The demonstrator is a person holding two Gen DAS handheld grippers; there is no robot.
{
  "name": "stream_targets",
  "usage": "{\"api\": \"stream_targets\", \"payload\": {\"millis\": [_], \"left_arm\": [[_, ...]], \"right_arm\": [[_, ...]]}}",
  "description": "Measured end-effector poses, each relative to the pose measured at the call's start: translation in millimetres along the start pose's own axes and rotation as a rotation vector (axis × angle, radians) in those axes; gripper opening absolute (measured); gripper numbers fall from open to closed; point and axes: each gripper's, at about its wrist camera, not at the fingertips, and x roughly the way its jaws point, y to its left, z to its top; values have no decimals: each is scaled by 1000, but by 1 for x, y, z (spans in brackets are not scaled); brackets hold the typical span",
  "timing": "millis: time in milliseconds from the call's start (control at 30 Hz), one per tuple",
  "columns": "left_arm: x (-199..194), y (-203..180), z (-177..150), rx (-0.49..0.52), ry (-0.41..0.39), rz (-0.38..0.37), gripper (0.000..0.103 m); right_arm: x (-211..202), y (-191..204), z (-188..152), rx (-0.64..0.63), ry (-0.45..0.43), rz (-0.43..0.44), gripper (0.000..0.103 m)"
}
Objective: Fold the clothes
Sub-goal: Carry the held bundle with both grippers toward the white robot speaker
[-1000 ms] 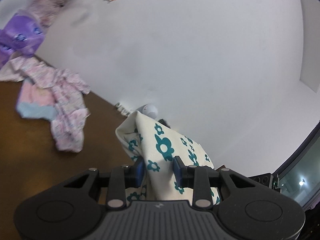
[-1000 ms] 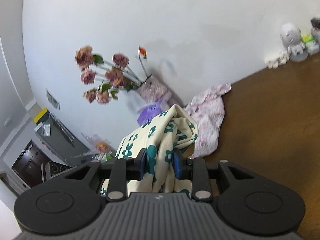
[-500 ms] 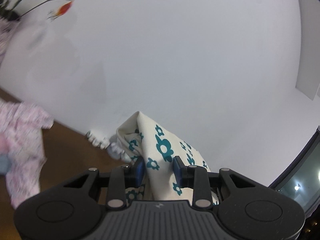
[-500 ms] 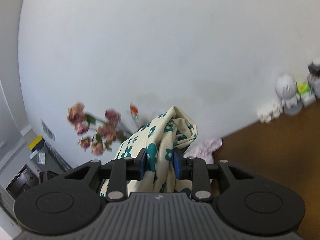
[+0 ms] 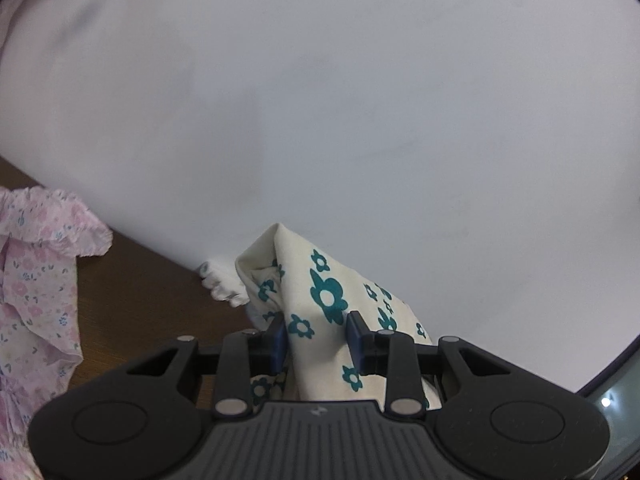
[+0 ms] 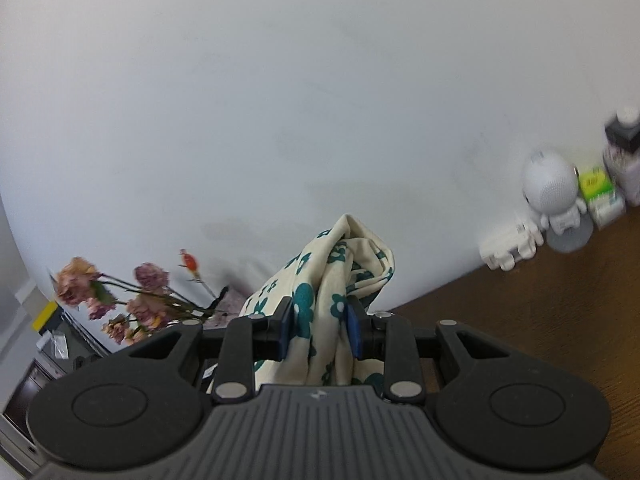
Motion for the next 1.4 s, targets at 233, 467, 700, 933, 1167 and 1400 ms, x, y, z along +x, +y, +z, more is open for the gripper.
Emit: {"api": "stream_targets", "payload": {"millis": [233, 467, 700, 933, 1167, 1400], "left_arm": [[40, 61, -4, -59, 31, 56, 28], [93, 121, -9, -100, 52, 105, 28], [116, 148, -15, -92, 60, 134, 28], [130, 164, -18, -100, 60, 142, 28], [130, 171, -22, -109, 70, 145, 28], [127, 173, -23, -93, 80, 145, 33]], "right_arm": [[50, -60, -17, 48, 21, 0, 27], [101, -113, -17, 110, 60, -24, 27], [127, -153, -30, 157, 61, -32, 27], [142, -171, -38, 148, 45, -59, 27], [146, -184, -43, 155, 60, -72, 27], [144, -187, -45, 149, 58, -74, 35]]}}
